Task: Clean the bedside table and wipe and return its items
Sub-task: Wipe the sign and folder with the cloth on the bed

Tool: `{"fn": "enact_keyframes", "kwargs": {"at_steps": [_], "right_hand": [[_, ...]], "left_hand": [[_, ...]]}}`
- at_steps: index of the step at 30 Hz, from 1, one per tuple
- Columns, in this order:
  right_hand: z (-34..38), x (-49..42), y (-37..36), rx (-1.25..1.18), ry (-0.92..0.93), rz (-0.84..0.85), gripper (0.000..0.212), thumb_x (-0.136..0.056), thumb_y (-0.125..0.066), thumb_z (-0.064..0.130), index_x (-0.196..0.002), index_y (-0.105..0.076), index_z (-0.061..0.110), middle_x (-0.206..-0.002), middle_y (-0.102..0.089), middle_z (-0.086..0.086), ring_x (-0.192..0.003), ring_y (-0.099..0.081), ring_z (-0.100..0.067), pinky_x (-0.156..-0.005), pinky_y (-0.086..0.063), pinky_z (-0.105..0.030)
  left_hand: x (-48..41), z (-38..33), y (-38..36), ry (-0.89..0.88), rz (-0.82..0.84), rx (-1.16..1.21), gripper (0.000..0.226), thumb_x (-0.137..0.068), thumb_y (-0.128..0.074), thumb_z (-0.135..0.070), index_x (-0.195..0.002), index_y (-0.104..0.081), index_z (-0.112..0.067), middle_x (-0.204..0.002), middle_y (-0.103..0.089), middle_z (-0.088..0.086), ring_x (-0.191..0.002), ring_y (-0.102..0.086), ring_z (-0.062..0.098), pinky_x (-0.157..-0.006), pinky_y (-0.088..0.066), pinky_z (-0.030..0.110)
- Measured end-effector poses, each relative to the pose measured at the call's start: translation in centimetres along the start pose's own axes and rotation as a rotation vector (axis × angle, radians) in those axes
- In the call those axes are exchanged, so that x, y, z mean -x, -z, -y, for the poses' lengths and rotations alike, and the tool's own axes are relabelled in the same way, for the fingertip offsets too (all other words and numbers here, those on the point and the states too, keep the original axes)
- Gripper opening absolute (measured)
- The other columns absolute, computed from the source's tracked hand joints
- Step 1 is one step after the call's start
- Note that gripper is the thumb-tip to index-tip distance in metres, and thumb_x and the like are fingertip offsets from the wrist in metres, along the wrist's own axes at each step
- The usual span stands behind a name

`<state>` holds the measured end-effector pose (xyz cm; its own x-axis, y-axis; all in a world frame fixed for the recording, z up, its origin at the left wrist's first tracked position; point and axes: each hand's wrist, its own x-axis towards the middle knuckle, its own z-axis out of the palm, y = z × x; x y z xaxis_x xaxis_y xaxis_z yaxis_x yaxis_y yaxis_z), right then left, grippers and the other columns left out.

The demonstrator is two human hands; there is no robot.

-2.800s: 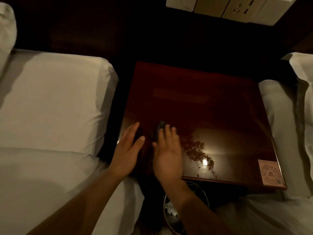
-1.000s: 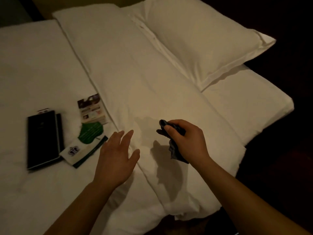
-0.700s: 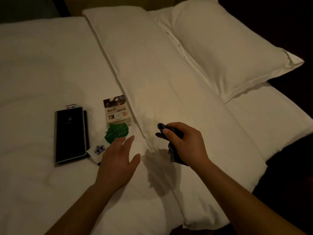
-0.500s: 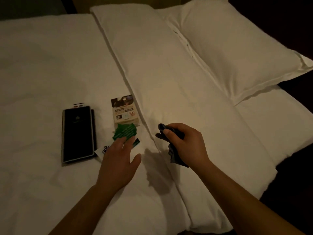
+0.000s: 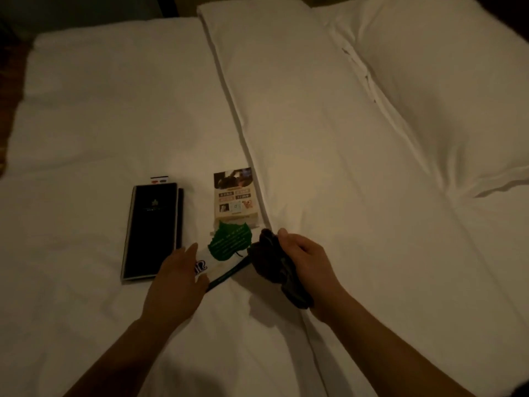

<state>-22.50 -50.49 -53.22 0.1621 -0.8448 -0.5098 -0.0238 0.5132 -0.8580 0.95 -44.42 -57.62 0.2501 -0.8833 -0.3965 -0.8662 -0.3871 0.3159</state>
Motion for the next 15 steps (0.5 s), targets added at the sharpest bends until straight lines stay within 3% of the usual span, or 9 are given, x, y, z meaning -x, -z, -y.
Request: {"fn": "enact_keyframes", "kwargs": {"at_steps": [4, 6, 10, 12, 15], "right_hand": [[-0.9, -1.1, -0.8, -0.117, -0.102, 0.175, 0.042, -0.068, -0.084, 0.047, -0.096, -0.078, 0.017, -0.097, -0.077, -0.011, -0.090, -0.074, -0.030, -0.081, -0.060, -0.041], [-1.7, -1.5, -1.1, -0.091, -0.084, 0.166, 0.035, -0.064, -0.087, 0.030, -0.097, -0.077, 0.023, -0.093, -0.077, -0.004, -0.085, -0.075, -0.025, -0.073, -0.061, -0.036], [-3.3, -1.5, -2.0, 0.167, 0.024, -0.002, 0.051, -0.060, -0.083, 0.004, -0.090, -0.069, 0.042, -0.081, -0.072, 0.015, -0.070, -0.071, -0.007, -0.055, -0.054, -0.017], [-3.9, -1.5, -2.7, 0.126, 0.060, -0.056, 0.057, -0.064, -0.079, 0.000, -0.086, -0.068, 0.051, -0.082, -0.072, 0.013, -0.069, -0.071, -0.009, -0.054, -0.055, -0.020], [-4.3, -1.5, -4.2, 0.033, 0.116, -0.096, 0.056, -0.072, -0.077, 0.001, -0.090, -0.067, 0.053, -0.090, -0.073, 0.010, -0.077, -0.072, -0.010, -0.060, -0.058, -0.023]], "left_hand": [[-0.9, 0.1, -0.9, 0.041, 0.007, 0.023, 0.062, -0.096, -0.056, -0.023, -0.153, -0.033, -0.009, -0.141, -0.051, 0.015, -0.129, -0.048, 0.032, -0.107, -0.040, 0.039], [-1.4, 0.1, -1.1, 0.037, -0.025, 0.000, 0.057, -0.098, -0.054, -0.023, -0.150, -0.039, -0.007, -0.135, -0.055, 0.017, -0.123, -0.051, 0.033, -0.103, -0.042, 0.039], [-2.2, 0.3, -1.3, 0.016, 0.002, -0.032, 0.044, -0.102, -0.047, -0.019, -0.144, -0.048, -0.006, -0.125, -0.059, 0.020, -0.113, -0.056, 0.032, -0.096, -0.045, 0.037], [-2.5, 0.3, -1.3, 0.028, -0.018, 0.117, 0.035, -0.103, -0.046, -0.019, -0.131, -0.062, -0.007, -0.111, -0.065, 0.019, -0.102, -0.061, 0.031, -0.088, -0.048, 0.035], [-2.5, 0.3, -1.2, 0.080, 0.029, 0.359, 0.027, -0.102, -0.048, -0.022, -0.093, -0.072, -0.014, -0.088, -0.070, 0.008, -0.083, -0.066, 0.021, -0.071, -0.049, 0.030]]}}
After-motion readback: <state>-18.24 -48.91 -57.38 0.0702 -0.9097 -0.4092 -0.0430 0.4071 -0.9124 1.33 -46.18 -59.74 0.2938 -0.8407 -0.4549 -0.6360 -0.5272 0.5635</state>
